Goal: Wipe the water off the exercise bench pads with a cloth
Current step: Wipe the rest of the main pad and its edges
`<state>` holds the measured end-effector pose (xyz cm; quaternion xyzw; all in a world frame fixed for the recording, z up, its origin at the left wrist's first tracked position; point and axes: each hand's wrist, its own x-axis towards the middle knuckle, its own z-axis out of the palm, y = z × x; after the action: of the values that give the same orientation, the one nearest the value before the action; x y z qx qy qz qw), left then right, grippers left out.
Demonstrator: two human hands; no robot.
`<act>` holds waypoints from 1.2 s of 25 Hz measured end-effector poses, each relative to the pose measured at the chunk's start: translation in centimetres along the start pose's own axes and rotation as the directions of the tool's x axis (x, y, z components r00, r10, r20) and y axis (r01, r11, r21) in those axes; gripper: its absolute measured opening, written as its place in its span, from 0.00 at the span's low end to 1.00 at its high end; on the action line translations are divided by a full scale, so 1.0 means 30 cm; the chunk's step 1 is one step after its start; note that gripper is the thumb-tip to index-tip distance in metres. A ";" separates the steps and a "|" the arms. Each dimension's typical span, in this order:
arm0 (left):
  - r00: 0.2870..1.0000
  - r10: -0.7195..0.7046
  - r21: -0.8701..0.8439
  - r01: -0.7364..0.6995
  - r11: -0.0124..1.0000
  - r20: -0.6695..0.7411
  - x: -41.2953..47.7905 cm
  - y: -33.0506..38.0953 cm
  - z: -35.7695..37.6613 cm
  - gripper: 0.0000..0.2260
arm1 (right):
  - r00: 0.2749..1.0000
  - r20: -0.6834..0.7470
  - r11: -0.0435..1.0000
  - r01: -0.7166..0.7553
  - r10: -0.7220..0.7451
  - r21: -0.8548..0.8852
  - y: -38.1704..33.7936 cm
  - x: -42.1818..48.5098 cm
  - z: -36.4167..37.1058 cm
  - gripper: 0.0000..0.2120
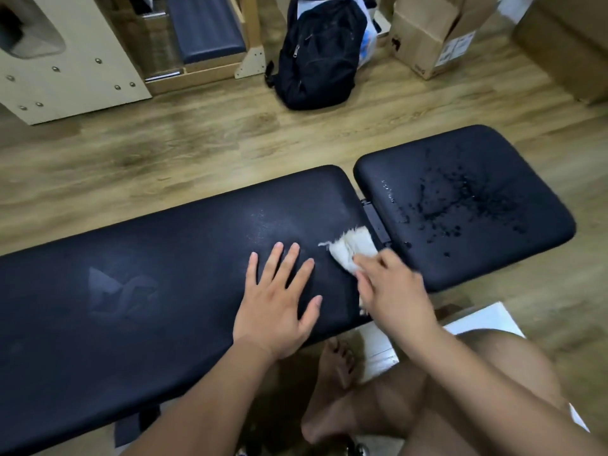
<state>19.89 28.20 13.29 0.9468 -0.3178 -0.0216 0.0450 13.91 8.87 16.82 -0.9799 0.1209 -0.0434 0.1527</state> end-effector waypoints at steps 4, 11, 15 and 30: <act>1.000 -0.003 -0.004 0.003 1.000 -0.019 -0.001 0.004 0.004 0.27 | 0.993 0.119 0.994 -0.038 0.026 0.098 0.016 -0.151 -0.002 0.06; 0.998 0.004 -0.013 -0.004 1.000 -0.055 0.002 -0.006 0.012 0.27 | 0.940 -0.033 0.939 -0.338 0.341 0.060 -0.014 0.248 0.034 0.12; 0.998 0.015 -0.009 -0.016 1.000 -0.060 0.003 -0.005 0.010 0.28 | 0.987 0.136 0.990 -0.096 0.082 0.099 -0.002 0.016 -0.019 0.11; 1.000 0.003 0.028 -0.002 1.000 -0.031 -0.006 -0.008 0.015 0.28 | 0.999 -0.010 0.972 -0.034 0.038 0.231 0.056 0.002 -0.016 0.12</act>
<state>19.86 28.47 12.82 0.9472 -0.3184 -0.0023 0.0368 13.53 7.15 16.76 -0.9528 0.1338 -0.0614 0.2654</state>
